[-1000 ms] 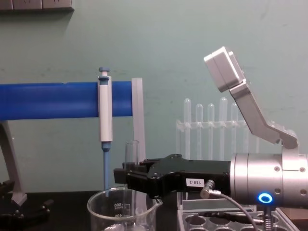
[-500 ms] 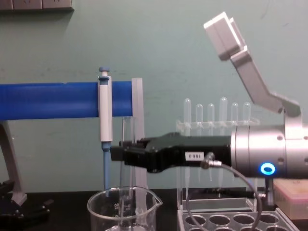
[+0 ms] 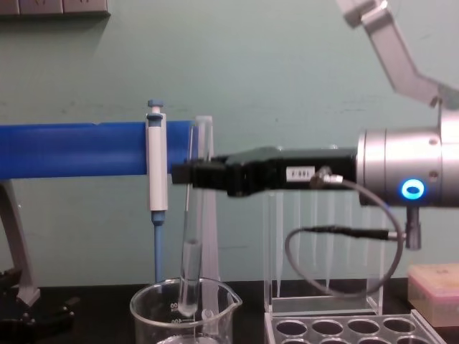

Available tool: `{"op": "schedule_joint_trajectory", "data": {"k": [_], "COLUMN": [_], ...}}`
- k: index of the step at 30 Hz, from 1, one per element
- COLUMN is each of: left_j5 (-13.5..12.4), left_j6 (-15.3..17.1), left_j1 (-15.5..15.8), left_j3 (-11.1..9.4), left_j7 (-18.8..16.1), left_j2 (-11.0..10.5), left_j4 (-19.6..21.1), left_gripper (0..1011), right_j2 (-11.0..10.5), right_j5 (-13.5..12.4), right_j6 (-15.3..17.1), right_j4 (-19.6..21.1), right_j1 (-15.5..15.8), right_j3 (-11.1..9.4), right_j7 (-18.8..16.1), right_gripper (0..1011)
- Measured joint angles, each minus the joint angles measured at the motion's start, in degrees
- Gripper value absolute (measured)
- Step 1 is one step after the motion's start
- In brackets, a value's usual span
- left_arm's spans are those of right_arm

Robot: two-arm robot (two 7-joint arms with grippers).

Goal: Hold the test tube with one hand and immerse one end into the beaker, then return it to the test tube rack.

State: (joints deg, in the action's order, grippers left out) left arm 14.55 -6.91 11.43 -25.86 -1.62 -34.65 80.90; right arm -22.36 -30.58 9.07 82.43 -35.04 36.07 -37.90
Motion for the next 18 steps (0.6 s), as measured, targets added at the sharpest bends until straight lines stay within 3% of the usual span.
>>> {"op": "schedule_joint_trajectory", "data": {"k": [9, 18], "left_j5": [0.0, 0.0], "left_j6": [0.0, 0.0], "left_j1": [0.0, 0.0], "left_j3": [0.0, 0.0], "left_j7": [0.0, 0.0], "left_j2": [0.0, 0.0], "left_j4": [0.0, 0.0], "left_gripper": [1000, 1000], "right_j2": [-3.19, -8.58], "right_j5": [-2.01, -3.72], "right_j6": [2.29, 2.97], "right_j4": [5.32, 12.36], "right_j1": [-0.34, 3.4], "right_j3": [-1.13, -3.59], "right_j7": [1.86, 4.6], "right_gripper": [229, 229]}}
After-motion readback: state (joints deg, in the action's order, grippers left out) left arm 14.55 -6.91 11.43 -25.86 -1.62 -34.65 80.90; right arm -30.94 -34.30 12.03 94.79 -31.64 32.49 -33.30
